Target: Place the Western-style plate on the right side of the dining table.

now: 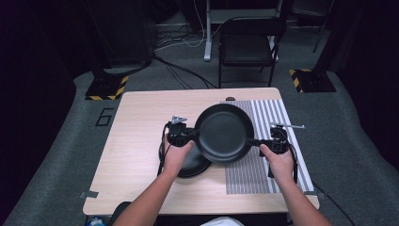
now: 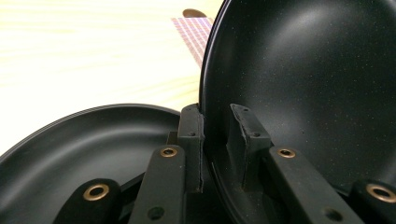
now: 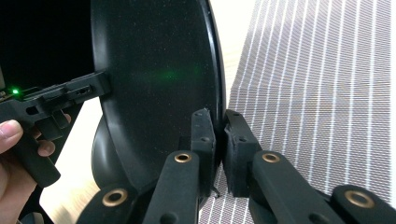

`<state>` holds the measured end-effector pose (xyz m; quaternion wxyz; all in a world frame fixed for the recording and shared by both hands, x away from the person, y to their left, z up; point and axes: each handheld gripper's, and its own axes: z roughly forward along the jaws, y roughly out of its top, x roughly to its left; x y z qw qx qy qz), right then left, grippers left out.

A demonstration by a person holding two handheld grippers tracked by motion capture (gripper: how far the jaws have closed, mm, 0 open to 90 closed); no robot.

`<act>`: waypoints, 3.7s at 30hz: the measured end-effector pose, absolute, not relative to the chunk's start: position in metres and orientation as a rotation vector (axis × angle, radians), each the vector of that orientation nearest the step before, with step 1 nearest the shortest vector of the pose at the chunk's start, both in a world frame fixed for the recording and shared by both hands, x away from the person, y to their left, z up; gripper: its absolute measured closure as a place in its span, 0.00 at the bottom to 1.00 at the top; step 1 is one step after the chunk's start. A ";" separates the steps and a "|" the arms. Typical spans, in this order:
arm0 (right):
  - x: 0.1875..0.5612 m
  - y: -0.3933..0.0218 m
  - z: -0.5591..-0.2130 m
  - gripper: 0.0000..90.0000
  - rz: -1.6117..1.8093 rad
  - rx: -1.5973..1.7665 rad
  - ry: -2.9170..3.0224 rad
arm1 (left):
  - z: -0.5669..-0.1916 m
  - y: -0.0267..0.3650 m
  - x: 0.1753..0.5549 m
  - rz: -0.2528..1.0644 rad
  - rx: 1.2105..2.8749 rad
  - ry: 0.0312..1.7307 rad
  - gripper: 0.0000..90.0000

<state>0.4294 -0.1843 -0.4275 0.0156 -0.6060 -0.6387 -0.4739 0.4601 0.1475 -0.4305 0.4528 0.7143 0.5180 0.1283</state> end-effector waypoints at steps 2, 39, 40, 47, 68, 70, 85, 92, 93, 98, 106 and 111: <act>0.428 -0.188 -0.427 0.93 -1.479 -1.897 -1.981 | -0.431 0.143 0.462 0.305 1.766 1.273 0.84; 0.399 -0.243 -0.424 0.94 -1.545 -2.076 -1.886 | -0.433 0.084 0.476 0.202 1.812 1.160 0.84; 0.398 -0.245 -0.424 0.94 -1.549 -2.075 -1.891 | -0.433 0.083 0.476 0.199 1.813 1.159 0.84; 0.395 -0.253 -0.428 0.94 -1.555 -2.101 -1.869 | -0.437 0.072 0.477 0.188 1.823 1.150 0.84; 0.393 -0.275 -0.441 0.94 -1.511 -2.170 -1.830 | -0.457 0.048 0.485 0.140 1.846 1.144 0.84; 0.393 -0.276 -0.443 0.94 -1.507 -2.172 -1.832 | -0.459 0.046 0.486 0.137 1.842 1.148 0.84; 0.402 -0.288 -0.454 0.94 -1.460 -2.203 -1.800 | -0.474 0.033 0.494 0.113 1.852 1.164 0.84; 0.407 -0.289 -0.456 0.94 -1.454 -2.217 -1.795 | -0.479 0.031 0.500 0.096 1.846 1.189 0.84; 0.408 -0.289 -0.457 0.94 -1.458 -2.221 -1.795 | -0.480 0.031 0.500 0.095 1.842 1.193 0.84; 0.412 -0.289 -0.458 0.94 -1.460 -2.222 -1.798 | -0.482 0.031 0.502 0.095 1.839 1.202 0.84; 0.416 -0.288 -0.461 0.94 -1.448 -2.226 -1.783 | -0.485 0.031 0.505 0.087 1.847 1.217 0.84; 0.417 -0.289 -0.467 0.94 -1.445 -2.227 -1.771 | -0.487 0.030 0.506 0.093 1.860 1.217 0.84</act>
